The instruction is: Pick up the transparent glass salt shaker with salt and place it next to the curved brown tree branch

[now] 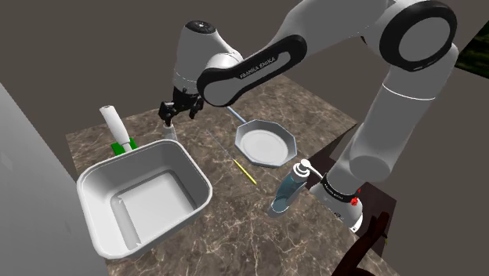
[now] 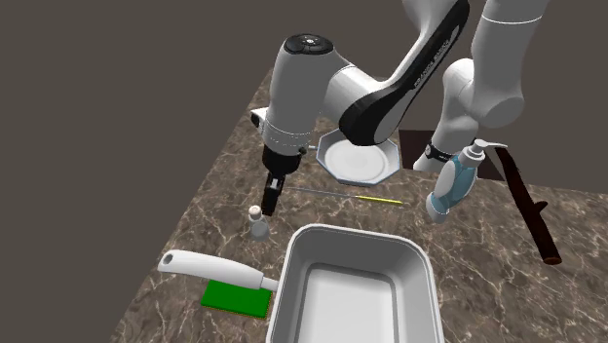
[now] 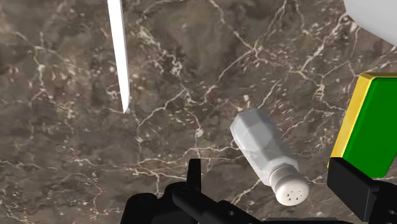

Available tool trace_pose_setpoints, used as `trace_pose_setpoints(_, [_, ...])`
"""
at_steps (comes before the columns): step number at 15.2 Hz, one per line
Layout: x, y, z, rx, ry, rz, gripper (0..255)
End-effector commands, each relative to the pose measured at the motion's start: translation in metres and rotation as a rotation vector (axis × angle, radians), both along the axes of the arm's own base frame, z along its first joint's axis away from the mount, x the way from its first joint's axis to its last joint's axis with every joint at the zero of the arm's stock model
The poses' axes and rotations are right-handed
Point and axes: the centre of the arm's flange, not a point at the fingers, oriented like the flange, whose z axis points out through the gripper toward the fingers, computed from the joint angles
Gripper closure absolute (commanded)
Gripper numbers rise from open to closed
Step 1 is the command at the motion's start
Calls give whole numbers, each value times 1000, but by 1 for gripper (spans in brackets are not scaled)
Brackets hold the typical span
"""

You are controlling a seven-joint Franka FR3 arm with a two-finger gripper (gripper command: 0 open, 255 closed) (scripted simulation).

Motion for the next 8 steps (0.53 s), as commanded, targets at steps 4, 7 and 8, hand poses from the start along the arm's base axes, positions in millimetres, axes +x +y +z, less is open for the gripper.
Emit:
trace_pose_setpoints(4, [16, 24, -21, 2, -13, 1, 0])
trace_pose_setpoints(7, [20, 25, -36, 2, -13, 1, 0])
trace_pose_setpoints(8, [21, 26, -41, 2, -13, 1, 0])
